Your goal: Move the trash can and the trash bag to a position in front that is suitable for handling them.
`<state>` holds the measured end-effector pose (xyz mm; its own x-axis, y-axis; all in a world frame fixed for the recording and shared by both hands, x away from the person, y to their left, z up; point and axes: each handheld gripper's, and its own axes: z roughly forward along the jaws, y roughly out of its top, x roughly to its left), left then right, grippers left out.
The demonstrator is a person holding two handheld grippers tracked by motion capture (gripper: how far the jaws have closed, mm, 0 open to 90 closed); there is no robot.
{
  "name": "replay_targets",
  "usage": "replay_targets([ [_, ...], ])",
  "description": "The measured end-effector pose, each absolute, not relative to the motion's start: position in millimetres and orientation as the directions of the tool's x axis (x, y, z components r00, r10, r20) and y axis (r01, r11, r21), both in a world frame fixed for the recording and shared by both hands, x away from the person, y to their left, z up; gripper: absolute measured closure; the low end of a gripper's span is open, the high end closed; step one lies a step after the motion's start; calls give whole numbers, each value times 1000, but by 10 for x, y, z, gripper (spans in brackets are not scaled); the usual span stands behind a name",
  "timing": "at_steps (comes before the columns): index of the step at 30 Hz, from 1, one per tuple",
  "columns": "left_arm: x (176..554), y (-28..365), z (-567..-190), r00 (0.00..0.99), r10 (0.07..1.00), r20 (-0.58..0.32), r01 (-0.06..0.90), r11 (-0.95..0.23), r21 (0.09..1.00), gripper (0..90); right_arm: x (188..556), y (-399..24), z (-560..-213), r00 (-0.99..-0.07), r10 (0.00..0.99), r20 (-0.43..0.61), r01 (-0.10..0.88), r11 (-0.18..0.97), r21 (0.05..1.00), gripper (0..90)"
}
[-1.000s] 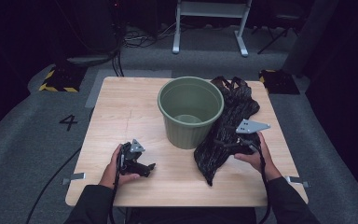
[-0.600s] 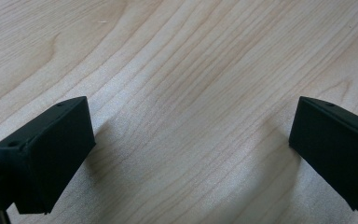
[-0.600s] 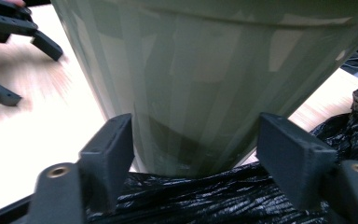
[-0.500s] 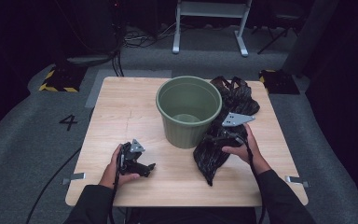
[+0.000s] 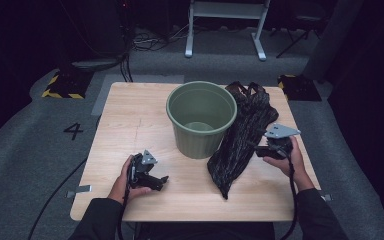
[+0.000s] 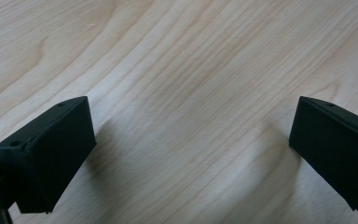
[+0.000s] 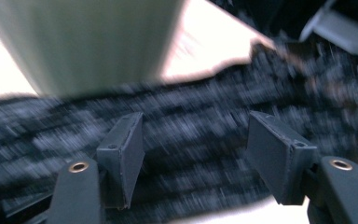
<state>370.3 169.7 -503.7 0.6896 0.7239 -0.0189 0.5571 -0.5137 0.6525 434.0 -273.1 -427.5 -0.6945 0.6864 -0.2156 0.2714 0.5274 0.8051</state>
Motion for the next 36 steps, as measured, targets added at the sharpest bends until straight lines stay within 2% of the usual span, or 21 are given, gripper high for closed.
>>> replay_targets([
  [3,3676,1620,-5021,700,713,-17,554,-528,644,9,4382,-2900,-4380,-680,712,-177,303,493,816,411],
  [5,3652,1560,-5009,708,705,-23,547,-528,650,46,4410,-2922,-4461,-691,708,-147,327,488,809,416],
  [6,3652,1560,-5009,708,705,-23,547,-528,650,99,4410,-2922,-4461,-691,708,-147,327,488,809,416],
  [7,3622,1490,-4967,716,698,-17,537,-535,652,189,4448,-2894,-4539,-717,687,-117,351,501,791,427],
  [8,3622,1490,-4967,716,698,-17,537,-535,652,232,4448,-2894,-4539,-717,687,-117,351,501,791,427],
  [10,3597,1399,-4926,727,686,-4,516,-543,662,146,4469,-2842,-4590,-738,668,-95,367,515,774,440],
  [12,3557,1309,-4873,745,666,-20,499,-538,679,204,4452,-2754,-4630,-778,622,-94,348,551,758,479],
  [14,3505,1183,-4782,757,653,-1,462,-534,708,156,4418,-2686,-4674,-799,593,-105,326,572,753,490],
  [27,3404,546,-4660,846,532,-45,371,-526,766,159,4366,-2405,-4914,-833,548,-67,342,608,716,507],
  [30,3446,464,-4739,851,524,-38,370,-548,750,176,4358,-2422,-4904,-834,548,-65,342,606,718,496],
  [32,3485,459,-4769,855,514,-63,378,-537,755,232,4352,-2453,-4902,-833,552,-47,350,590,727,496],
  [34,3502,453,-4775,859,510,-52,369,-545,752,248,4345,-2464,-4909,-831,554,-44,353,587,729,498],
  [36,3527,439,-4790,857,514,-35,364,-556,747,352,4337,-2472,-4933,-834,551,-43,353,591,725,499],
])
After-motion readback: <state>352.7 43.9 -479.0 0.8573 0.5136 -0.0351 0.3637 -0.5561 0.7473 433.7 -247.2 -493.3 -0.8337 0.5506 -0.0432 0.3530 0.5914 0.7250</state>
